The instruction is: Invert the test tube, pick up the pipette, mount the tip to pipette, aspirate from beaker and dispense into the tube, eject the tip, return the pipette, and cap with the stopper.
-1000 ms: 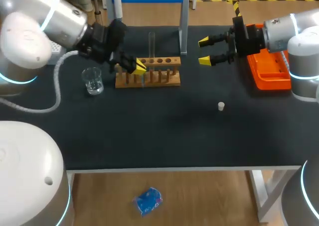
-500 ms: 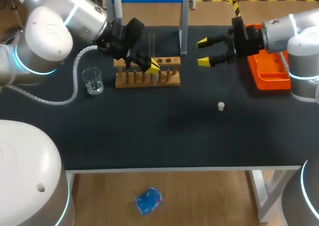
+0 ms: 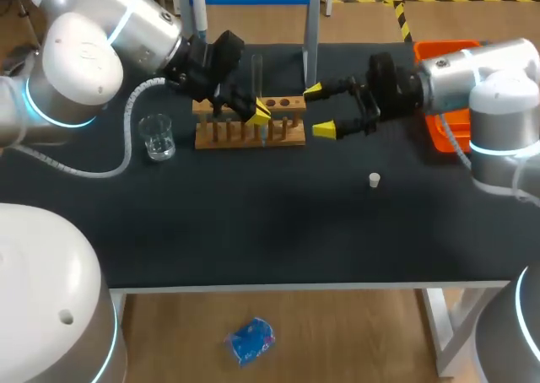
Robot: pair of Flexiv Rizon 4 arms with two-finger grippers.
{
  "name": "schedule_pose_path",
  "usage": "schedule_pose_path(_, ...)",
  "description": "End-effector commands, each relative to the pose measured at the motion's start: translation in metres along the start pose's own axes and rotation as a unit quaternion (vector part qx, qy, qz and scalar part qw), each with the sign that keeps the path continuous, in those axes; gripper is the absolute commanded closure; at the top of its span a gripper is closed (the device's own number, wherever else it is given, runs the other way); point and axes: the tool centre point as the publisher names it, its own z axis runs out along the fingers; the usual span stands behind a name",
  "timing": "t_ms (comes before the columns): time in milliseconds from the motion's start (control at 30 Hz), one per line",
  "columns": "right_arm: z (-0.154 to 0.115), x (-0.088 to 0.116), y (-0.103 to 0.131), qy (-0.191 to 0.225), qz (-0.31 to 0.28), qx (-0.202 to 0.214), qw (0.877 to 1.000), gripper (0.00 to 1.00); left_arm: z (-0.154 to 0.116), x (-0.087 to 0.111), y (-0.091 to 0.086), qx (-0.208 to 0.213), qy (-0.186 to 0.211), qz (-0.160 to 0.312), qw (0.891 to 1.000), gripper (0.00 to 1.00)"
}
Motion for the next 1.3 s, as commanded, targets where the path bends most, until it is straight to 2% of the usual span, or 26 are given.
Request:
schedule_pose_path(33, 0.02, 0.005, -0.008, 0.002, -0.001, -0.021, 1.0, 0.0, -0.002, 0.0, 0.0, -0.002, 0.001, -0.001, 1.0, 1.0)
schedule_pose_path(333, 0.054, 0.016, -0.011, 0.037, 0.019, -0.074, 0.996, 0.0, -0.002, 0.0, 0.0, -0.002, 0.001, -0.001, 1.0, 1.0)
schedule_pose_path(733, 0.08, 0.016, -0.018, 0.059, -0.008, -0.068, 0.996, 0.0, -0.002, 0.0, 0.0, -0.002, 0.001, -0.001, 1.0, 1.0)
schedule_pose_path(1200, 0.1, 0.011, -0.016, 0.054, -0.011, -0.068, 0.996, 0.0, -0.002, 0.0, 0.0, -0.002, 0.001, -0.001, 1.0, 1.0)
schedule_pose_path(1233, 0.101, 0.01, -0.016, 0.053, -0.01, -0.067, 0.996, 0.0, -0.002, 0.0, 0.0, -0.002, 0.001, -0.001, 1.0, 1.0)
schedule_pose_path(1267, 0.102, 0.01, -0.016, 0.052, -0.008, -0.066, 0.996, 0.07, -0.002, 0.0, 0.0, -0.002, 0.001, -0.001, 1.0, 1.0)
schedule_pose_path(1300, 0.104, 0.01, -0.017, 0.051, -0.006, -0.064, 0.997, 0.08, -0.002, 0.0, 0.0, -0.002, 0.001, -0.001, 1.0, 1.0)
